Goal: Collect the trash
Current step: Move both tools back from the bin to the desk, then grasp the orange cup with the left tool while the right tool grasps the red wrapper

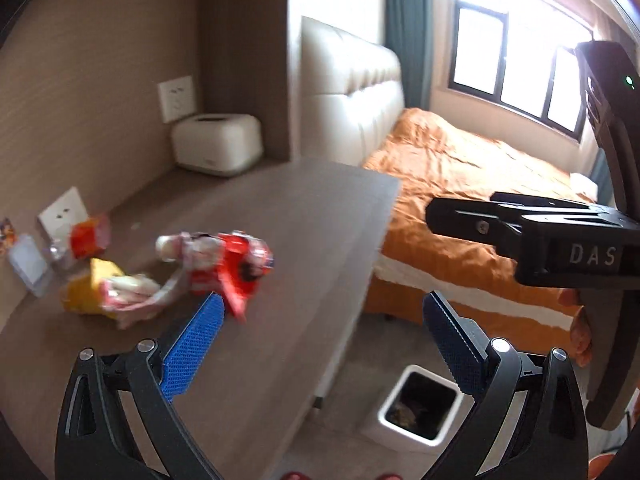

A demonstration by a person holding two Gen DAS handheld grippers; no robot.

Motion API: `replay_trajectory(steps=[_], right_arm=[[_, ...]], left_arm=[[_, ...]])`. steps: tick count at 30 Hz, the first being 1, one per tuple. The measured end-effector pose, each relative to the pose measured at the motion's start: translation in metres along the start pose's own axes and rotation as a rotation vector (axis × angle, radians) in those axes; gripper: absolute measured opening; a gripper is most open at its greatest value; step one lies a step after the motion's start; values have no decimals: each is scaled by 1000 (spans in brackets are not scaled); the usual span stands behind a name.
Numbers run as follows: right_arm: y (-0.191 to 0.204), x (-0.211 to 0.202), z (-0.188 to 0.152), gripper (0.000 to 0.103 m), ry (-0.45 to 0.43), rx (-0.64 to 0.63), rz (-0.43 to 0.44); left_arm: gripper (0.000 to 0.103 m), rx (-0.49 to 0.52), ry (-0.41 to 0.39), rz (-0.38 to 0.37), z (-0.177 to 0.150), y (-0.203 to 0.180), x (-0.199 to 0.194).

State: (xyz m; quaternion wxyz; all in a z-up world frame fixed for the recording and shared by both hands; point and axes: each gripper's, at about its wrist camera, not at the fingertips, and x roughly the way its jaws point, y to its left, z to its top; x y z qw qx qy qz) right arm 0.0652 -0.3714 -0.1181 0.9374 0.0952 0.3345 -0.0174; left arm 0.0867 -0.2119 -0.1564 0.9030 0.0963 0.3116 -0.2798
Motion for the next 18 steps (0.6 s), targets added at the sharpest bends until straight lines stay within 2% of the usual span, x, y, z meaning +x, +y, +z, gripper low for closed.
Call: replay_trajectory(steps=[3,6,9,14,18], right_arm=[[29,18,9,99,43,-17,82],[48,42,11,99,93,-1,104],[58,66,14,99,131,51,105],[69,104,16,99,201,83,82],[88,122,11,99,247,28,59]], left_arm=[[98,-7,-20,132,5,57,-15],[98,13,-11,226,0,100,-22],[98,24,-1,273,2,141,-23],[98,72,25,260,1,183,-6],[98,186,67,219,-6,192,18]])
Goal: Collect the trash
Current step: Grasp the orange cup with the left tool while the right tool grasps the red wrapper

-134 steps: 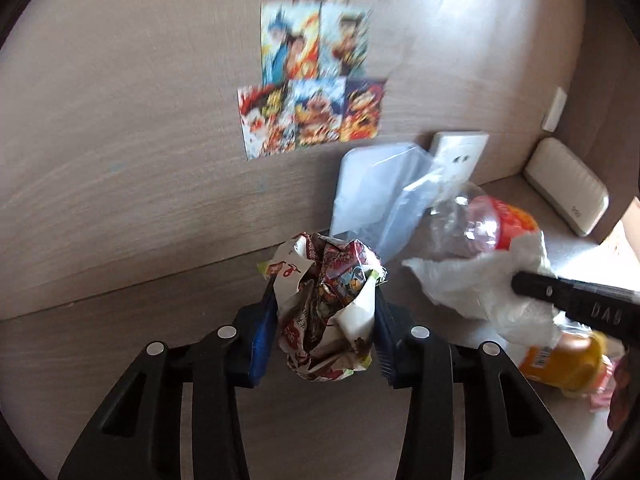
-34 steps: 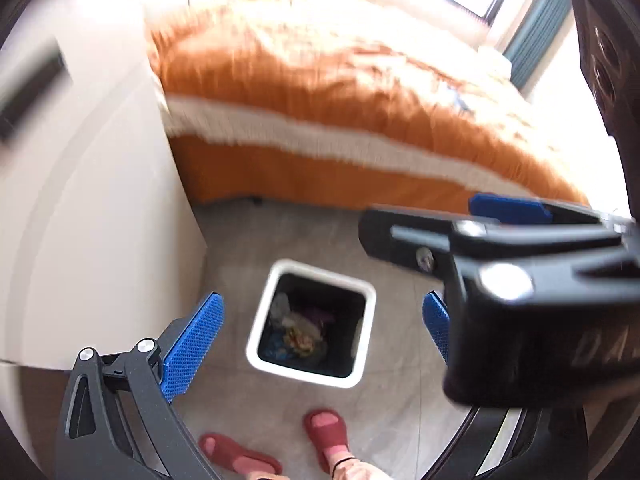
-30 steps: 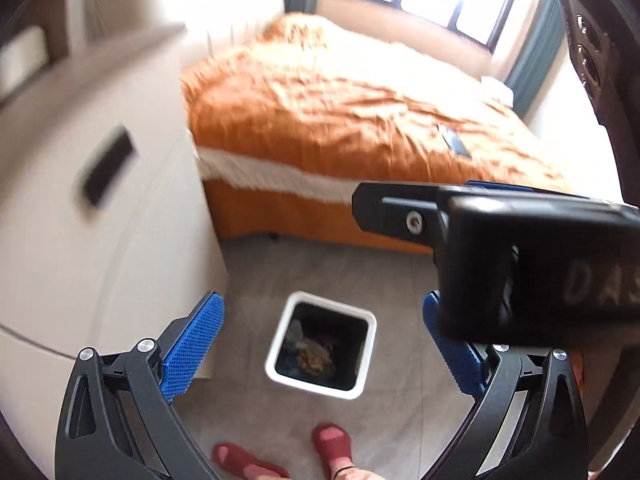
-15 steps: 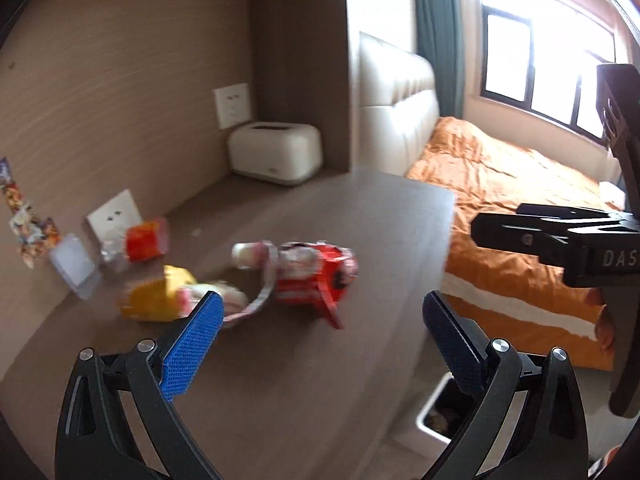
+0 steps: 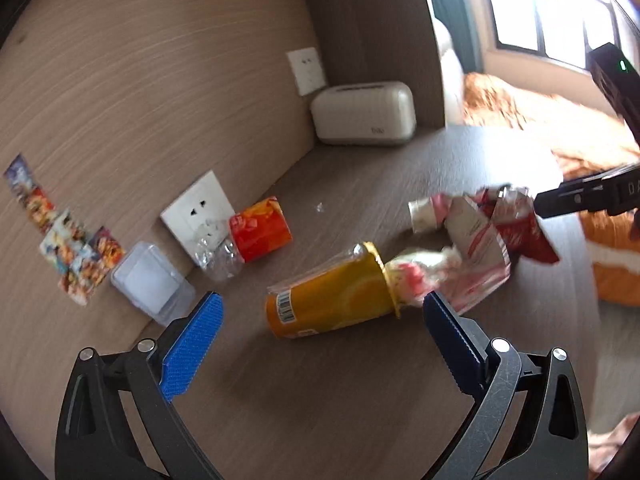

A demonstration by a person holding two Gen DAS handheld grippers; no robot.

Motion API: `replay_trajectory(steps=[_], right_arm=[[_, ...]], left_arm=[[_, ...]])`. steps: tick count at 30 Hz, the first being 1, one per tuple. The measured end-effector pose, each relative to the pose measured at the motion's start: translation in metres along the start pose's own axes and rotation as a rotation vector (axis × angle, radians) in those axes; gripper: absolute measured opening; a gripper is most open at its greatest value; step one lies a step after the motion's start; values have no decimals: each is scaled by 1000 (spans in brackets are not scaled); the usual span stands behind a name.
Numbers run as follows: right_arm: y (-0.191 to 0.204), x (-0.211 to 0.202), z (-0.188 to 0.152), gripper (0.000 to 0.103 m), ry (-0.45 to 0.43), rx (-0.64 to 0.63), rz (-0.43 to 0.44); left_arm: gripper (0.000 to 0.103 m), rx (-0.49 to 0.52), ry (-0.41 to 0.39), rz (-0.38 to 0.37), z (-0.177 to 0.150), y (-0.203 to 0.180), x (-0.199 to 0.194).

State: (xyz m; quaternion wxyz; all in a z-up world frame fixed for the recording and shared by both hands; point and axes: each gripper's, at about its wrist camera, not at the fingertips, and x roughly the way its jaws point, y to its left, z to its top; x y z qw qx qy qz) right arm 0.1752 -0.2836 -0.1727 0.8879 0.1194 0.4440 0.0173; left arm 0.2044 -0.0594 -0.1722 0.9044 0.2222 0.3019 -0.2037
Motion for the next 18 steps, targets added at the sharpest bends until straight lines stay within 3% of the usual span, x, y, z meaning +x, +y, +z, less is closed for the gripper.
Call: replay_trajectory(steps=[8,11,13,18], right_arm=[[19,31,11,97,-3,-67,-90],[19,41,13,79,14,-58,-98],[21,44,14,75,6,-61,-108],[22,42,15,71,-13,-54,-148]], left_arm=[[98,183,19,-176,10,-2,48],[97,225,52,-249,12,-2,65],[80,242,87,-295,12,-3,77],[76,247,86,-317,14,-5,81]])
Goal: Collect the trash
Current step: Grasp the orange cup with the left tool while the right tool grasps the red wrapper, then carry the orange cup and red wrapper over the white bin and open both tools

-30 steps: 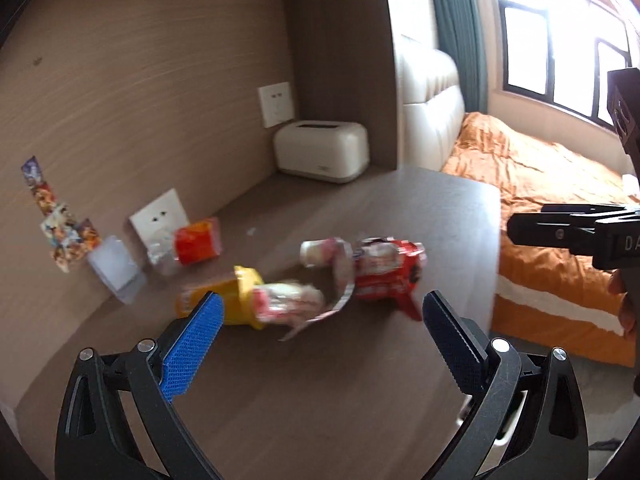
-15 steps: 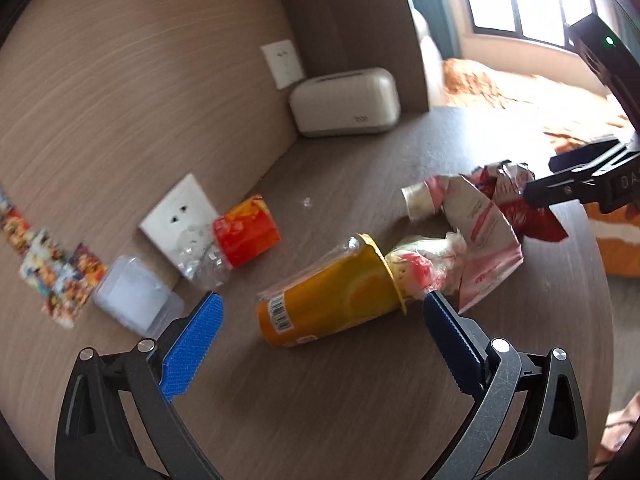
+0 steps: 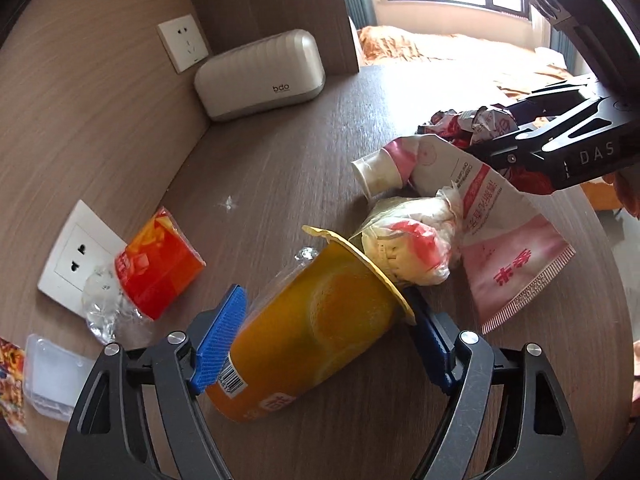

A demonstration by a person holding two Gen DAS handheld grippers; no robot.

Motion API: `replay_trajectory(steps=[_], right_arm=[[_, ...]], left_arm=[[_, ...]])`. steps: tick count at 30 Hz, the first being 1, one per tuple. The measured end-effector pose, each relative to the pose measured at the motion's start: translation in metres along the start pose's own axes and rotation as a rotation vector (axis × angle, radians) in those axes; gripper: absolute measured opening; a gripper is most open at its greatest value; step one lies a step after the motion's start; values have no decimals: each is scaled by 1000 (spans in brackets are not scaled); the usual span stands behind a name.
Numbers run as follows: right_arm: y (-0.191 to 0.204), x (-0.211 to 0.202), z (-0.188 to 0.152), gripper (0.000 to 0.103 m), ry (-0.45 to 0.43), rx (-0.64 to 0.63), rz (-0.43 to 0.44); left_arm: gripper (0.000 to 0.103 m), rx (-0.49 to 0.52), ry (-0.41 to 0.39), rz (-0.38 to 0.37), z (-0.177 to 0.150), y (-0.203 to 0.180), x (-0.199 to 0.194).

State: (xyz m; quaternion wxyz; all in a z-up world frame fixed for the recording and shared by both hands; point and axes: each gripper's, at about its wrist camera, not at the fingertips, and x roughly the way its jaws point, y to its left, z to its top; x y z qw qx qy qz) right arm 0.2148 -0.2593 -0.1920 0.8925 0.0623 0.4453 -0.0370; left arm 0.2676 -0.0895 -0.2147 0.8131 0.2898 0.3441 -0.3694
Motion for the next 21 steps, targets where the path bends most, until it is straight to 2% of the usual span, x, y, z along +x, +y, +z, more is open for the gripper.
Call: replay_trajectory(steps=[3,9,13,17,21], right_arm=[[-2,-7,3,70,-11,17,-2],[-2,-39,6,70,-73,-21,19],[-4,-61,7,70,-114,-32,49],[-8,-86,6,70,-167,-40,75],[-21,-113,1,70,-212,-41,83]], left_arm=[[69,-46,6,-2,-3,4,-5],[67,-255,-18,29,-18,15,-48],[67,-360,-70,52,-20,10,-81],[67,-404,-125,60,-10,-4,-108],[67,-410,-184,29,9,-30,-130]])
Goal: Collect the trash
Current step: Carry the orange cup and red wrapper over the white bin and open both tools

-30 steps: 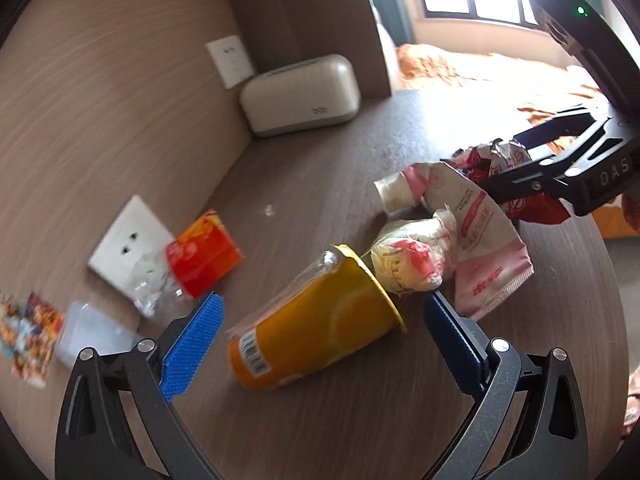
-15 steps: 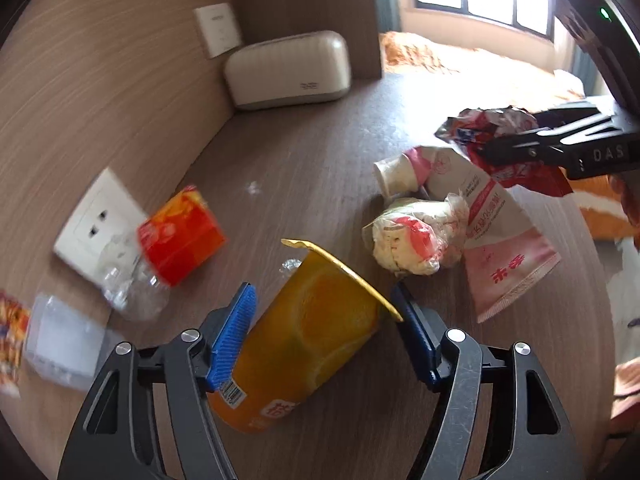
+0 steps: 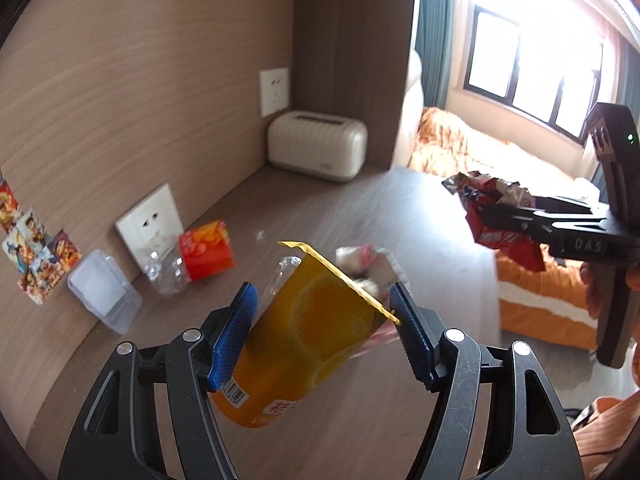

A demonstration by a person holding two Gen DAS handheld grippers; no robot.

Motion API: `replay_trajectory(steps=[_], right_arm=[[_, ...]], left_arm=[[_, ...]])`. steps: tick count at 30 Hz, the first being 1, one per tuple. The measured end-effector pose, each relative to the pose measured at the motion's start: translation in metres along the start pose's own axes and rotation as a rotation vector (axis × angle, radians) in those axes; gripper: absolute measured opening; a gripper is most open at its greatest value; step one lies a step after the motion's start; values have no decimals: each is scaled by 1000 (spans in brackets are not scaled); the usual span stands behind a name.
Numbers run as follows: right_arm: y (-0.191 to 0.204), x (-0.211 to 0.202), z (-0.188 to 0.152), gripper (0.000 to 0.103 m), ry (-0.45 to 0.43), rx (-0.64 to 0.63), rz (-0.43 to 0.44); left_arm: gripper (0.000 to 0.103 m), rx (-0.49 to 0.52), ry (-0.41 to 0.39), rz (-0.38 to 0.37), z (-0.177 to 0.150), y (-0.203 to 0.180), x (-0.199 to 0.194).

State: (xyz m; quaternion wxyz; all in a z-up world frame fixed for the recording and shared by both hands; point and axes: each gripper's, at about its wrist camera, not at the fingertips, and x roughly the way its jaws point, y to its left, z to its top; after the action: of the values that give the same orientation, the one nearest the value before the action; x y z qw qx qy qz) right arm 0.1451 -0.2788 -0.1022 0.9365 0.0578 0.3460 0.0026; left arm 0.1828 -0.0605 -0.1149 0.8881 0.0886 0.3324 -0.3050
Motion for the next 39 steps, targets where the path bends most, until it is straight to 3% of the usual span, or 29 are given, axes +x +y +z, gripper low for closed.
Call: replay_trajectory(steps=[12,24,32,39], right_arm=[[-80,-86,-37,70,-40,107,-81],[-177,-155,-114,70,-18,280,-251],[-230,-147,-173,70,70,423,-292],[-263,-108,-224,70,138,506,-299]], left_arm=[[67,96,-20,-220,23,-138,16],[67,274,94,-436,-8,-292,60],[67,436,207,-560,-62,-374,103],[67,522,303,-593,-113,-405,163]])
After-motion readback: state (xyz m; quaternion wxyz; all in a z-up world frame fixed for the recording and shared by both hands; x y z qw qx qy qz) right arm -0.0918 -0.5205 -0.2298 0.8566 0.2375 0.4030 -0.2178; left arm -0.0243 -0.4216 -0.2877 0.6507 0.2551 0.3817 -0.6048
